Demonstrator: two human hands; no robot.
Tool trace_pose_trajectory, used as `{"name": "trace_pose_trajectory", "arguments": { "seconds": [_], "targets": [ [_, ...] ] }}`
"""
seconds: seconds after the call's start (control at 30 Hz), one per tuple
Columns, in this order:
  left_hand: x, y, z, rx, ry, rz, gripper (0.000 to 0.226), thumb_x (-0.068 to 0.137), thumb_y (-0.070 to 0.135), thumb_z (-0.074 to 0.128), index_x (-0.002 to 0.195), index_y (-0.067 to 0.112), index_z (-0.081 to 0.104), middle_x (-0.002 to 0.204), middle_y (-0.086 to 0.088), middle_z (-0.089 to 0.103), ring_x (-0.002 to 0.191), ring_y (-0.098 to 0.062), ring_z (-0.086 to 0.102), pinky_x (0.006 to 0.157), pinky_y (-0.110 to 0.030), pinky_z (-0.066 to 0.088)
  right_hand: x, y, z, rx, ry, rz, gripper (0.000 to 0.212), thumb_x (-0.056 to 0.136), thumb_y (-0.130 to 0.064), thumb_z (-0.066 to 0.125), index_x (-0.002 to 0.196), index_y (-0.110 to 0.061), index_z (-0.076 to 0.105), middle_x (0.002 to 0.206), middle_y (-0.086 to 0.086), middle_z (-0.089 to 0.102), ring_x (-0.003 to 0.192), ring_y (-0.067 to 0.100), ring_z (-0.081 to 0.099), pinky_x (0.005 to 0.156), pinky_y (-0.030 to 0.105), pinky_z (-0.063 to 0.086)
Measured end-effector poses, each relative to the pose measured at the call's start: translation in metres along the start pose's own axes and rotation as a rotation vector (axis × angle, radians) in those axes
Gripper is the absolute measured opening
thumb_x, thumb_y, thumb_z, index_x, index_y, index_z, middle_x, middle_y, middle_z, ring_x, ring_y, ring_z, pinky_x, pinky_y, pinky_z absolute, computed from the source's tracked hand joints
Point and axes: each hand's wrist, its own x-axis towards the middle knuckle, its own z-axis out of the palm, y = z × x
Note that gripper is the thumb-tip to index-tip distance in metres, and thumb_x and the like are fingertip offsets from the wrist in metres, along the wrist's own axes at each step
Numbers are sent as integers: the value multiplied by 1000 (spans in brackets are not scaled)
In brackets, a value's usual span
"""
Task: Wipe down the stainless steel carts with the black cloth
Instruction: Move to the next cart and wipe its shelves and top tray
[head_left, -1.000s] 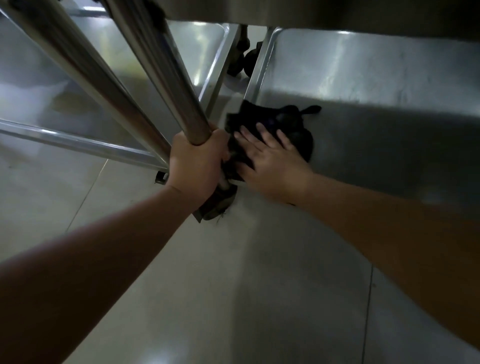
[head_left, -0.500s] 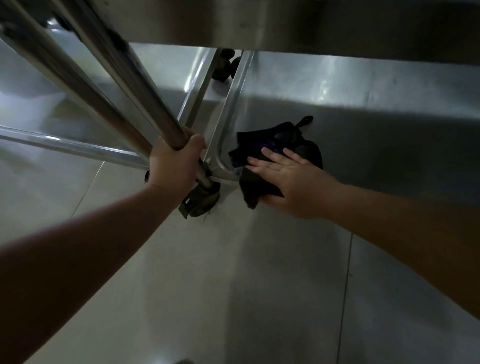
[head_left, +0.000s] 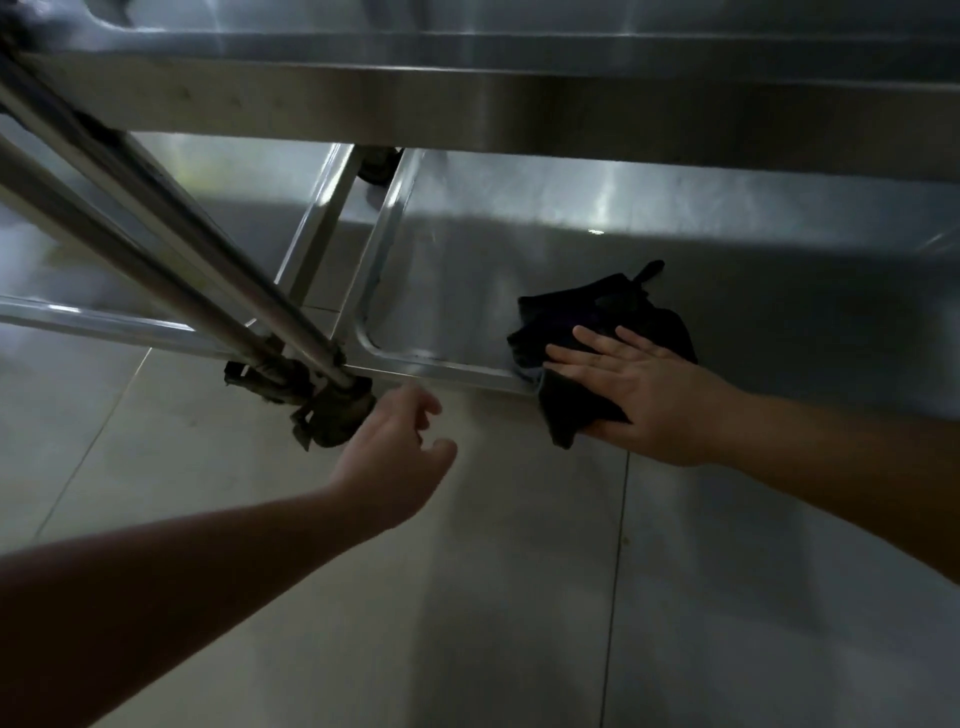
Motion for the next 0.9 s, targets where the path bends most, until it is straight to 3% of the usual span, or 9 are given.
{"name": "trace_pose_trajectory", "arguments": {
  "seconds": [0.13,0.23,0.33,0.4,0.5,0.6,0.8,0.9],
  "targets": [
    [5,36,8,187,-60,388,44,91,39,63,133,35,52,127,17,48,116,-6,51,99,-29,46,-33,19,3,-9,11,23,72,99,-71,28,163,-46,7,168,-29,-3,154,-3,-18,129,37,-3],
    [9,58,20,282,-81,564,64,92,41,61,153,33,42,156,13,37,145,-8,34,118,-25,28,-64,37,3,-1,14,48,70,100,-70,31,163,-46,9,168,-28,-2,154,-3,-17,127,34,-6],
    [6,74,40,357,-131,672,80,93,47,56,165,31,23,170,16,16,154,8,0,117,-13,0,-97,54,4,18,2,82,70,99,-71,26,162,-47,9,168,-30,-2,154,-3,-18,126,32,-9],
    [5,84,56,402,-198,708,86,95,52,49,169,31,11,175,17,2,155,8,-17,121,-16,-6,-120,65,7,25,14,119,70,98,-72,23,162,-48,8,169,-28,0,154,-2,-16,127,33,-7],
    [8,102,81,446,-204,751,89,97,52,45,171,24,5,178,8,-4,160,-4,-19,131,-30,-2,-155,82,13,19,35,164,69,96,-74,21,159,-54,1,169,-27,1,156,-1,-13,127,35,-3],
    [9,122,102,516,-172,800,92,98,53,46,171,20,1,178,3,-10,161,-9,-21,129,-30,-10,-190,101,16,31,49,207,66,99,-73,21,160,-52,5,170,-26,5,157,2,-8,128,38,2],
    [-5,158,144,533,-179,884,96,95,54,45,171,19,-4,177,3,-15,161,-13,-23,131,-34,-12,-247,128,24,23,84,298,69,100,-61,37,162,-47,12,170,-24,8,158,4,-3,129,41,8],
    [-13,175,164,541,-207,920,100,95,54,45,170,19,-11,176,2,-20,159,-14,-28,130,-35,-14,-270,136,27,17,97,354,69,100,-61,34,164,-44,13,170,-23,9,158,5,-2,128,41,8]
  ]
}}
